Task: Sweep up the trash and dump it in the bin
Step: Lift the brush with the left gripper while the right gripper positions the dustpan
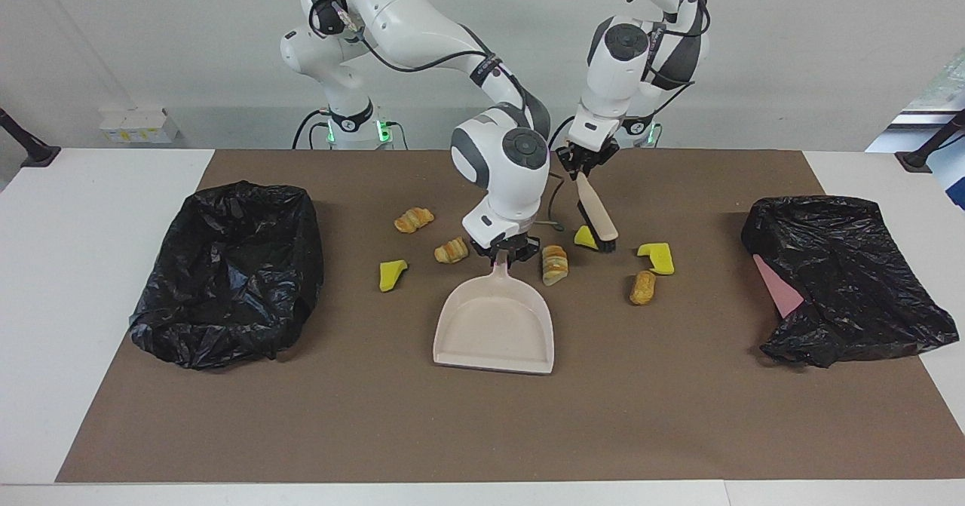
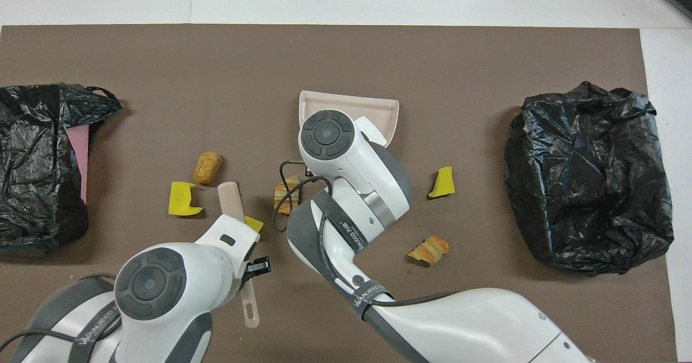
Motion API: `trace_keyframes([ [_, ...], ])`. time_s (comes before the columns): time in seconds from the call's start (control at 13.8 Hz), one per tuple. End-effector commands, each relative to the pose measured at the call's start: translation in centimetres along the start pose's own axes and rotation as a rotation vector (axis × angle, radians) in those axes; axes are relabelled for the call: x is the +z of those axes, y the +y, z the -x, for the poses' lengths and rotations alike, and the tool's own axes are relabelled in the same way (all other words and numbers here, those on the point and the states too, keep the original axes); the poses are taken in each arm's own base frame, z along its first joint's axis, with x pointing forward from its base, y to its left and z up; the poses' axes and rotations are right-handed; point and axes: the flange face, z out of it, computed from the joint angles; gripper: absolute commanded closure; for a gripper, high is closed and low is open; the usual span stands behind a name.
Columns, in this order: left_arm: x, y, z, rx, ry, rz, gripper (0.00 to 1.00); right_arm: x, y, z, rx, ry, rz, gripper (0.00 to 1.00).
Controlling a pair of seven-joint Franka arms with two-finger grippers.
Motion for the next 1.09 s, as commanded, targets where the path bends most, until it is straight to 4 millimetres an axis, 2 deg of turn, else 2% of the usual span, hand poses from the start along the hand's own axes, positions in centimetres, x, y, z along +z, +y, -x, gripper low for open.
trace_keyframes([
  [0.0, -0.9, -2.9, -2.8, -0.062, 0.012, -0.023, 1.0, -2.6, 2.3, -1.1, -0.083, 0.027, -0.011, 1.0],
  [0.15, -0.6, -5.6, -5.0, -0.121, 0.021, -0.041, 1.0, -4.3, 4.0, -2.0, -0.162, 0.046, -0.022, 1.0],
  [0.36, -0.3, -11.4, -9.1, -0.21, 0.023, -0.049, 1.0, -5.7, 5.5, -1.9, -0.391, 0.058, -0.02, 1.0],
  [0.51, 0.1, -15.2, -10.5, -0.168, 0.0, -0.051, 1.0, -6.2, 6.3, -1.9, -0.541, 0.055, -0.014, 1.0],
  [0.58, 0.6, -16.0, -10.5, -0.156, -0.014, -0.055, 1.0, -6.2, 7.3, -2.2, -0.632, 0.047, -0.006, 1.0],
  [0.8, 3.4, -15.9, -10.8, -0.063, -0.071, -0.054, 1.0, -5.8, 10.6, -4.5, -1.054, 0.049, 0.044, 1.0],
  [1.02, 5.0, -14.7, -12.2, 0.027, -0.049, -0.024, 1.0, -5.3, 12.2, -5.7, -1.231, 0.049, 0.05, 1.0],
])
